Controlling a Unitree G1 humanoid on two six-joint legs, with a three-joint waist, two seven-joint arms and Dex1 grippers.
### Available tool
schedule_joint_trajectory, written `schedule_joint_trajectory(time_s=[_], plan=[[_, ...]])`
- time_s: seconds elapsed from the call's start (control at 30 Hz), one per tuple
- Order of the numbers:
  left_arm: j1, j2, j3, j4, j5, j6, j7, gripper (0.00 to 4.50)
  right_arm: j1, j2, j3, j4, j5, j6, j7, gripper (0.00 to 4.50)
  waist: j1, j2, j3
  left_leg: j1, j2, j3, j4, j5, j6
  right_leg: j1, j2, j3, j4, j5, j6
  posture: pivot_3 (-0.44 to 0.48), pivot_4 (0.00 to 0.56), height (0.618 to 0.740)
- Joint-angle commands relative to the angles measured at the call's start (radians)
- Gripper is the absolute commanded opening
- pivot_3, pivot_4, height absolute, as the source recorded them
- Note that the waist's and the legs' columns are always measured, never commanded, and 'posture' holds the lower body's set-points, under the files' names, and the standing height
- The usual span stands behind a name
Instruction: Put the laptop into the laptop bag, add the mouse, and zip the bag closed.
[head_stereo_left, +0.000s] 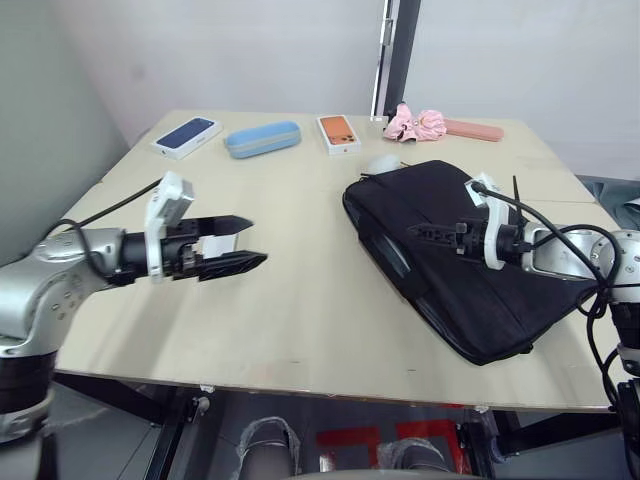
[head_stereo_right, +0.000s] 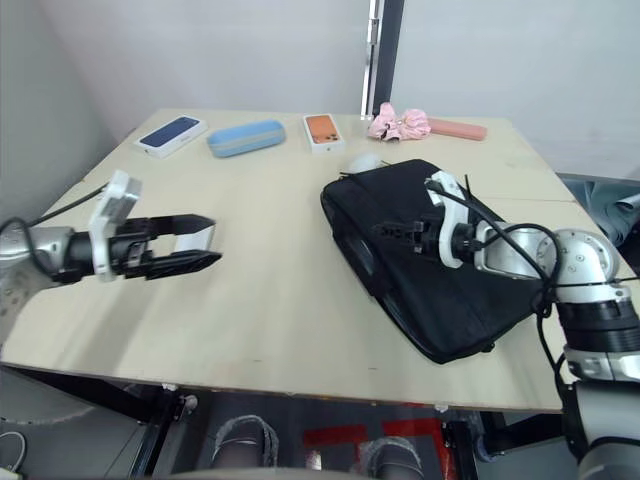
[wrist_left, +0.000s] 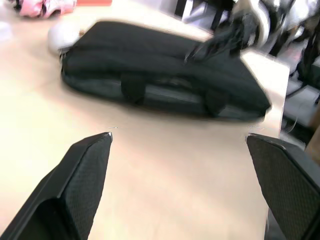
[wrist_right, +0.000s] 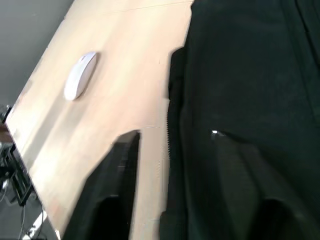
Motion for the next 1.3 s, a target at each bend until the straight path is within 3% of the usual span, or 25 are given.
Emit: schedule_joint_trajectory(time_s=[0.03, 0.07, 0.2, 0.33, 0.47, 0.67, 0.83, 1.3], plan=[[0.11, 0.095, 0.11, 0.008, 0.067, -0.098, -0.08, 4.5, -0.027, -0.075, -0.017, -0.009, -0.091, -0.003, 0.159, 4.06, -0.007, 0.0, 0.0, 0.0, 0.0, 0.0, 0.0, 0.0, 0.0, 0.0, 0.0, 0.0, 0.0, 0.0, 0.0, 0.0, 0.15, 0.74], [0.134, 0.112, 0.128, 0.016, 0.072, -0.111, -0.093, 4.5, -0.028, -0.09, -0.015, -0.011, -0.115, -0.005, 0.194, 4.45, -0.007, 0.0, 0.0, 0.0, 0.0, 0.0, -0.001, -0.001, 0.001, 0.0, 0.0, 0.0, 0.0, -0.001, 0.0, 0.0, 0.15, 0.74], [0.23, 0.151, 0.242, 0.088, 0.108, -0.171, -0.133, 4.5, 0.045, -0.228, -0.062, -0.128, -0.171, -0.041, 0.446, 4.48, -0.003, 0.0, 0.0, 0.001, 0.0, 0.0, -0.002, -0.003, 0.004, 0.0, 0.0, 0.0, 0.0, -0.002, -0.002, 0.0, 0.15, 0.74], [0.282, 0.14, 0.344, 0.224, 0.165, -0.231, -0.102, 4.5, 0.326, -0.437, -0.162, -0.253, -0.372, -0.211, 0.723, 4.48, 0.009, -0.001, -0.001, 0.001, 0.0, 0.0, -0.005, -0.003, 0.004, 0.001, 0.0, -0.001, -0.003, -0.003, -0.002, 0.0, 0.15, 0.74], [0.295, 0.115, 0.41, 0.329, 0.193, -0.282, -0.053, 4.5, 0.561, -0.456, -0.35, -0.248, -0.566, -0.436, 0.896, 4.48, 0.006, -0.002, -0.001, 0.002, 0.001, 0.001, -0.005, -0.003, 0.005, 0.001, 0.0, -0.001, -0.004, -0.003, -0.003, 0.0, 0.15, 0.74], [0.378, 0.092, 0.423, 0.423, 0.247, -0.308, -0.002, 4.5, 0.72, -0.355, -0.519, -0.11, -0.767, -0.688, 0.956, 4.48, -0.011, -0.005, -0.004, 0.009, 0.001, 0.004, -0.004, -0.003, 0.005, 0.003, 0.0, 0.003, 0.0, -0.004, -0.004, 0.0, 0.15, 0.74], [0.452, 0.088, 0.423, 0.402, 0.291, -0.388, -0.01, 4.5, 0.75, -0.312, -0.593, -0.023, -0.797, -0.723, 0.983, 4.48, -0.018, -0.005, -0.004, 0.01, 0.001, 0.004, -0.004, -0.003, 0.006, 0.004, 0.0, 0.003, 0.0, -0.004, -0.004, 0.0, 0.15, 0.74], [0.388, 0.08, 0.393, 0.27, 0.188, -0.311, 0.018, 4.5, 0.688, -0.301, -0.555, -0.07, -0.776, -0.698, 0.989, 4.48, -0.019, -0.004, -0.005, 0.017, 0.002, 0.004, -0.005, -0.003, 0.006, 0.011, 0.001, 0.003, 0.0, -0.004, -0.004, 0.0, 0.15, 0.74]])
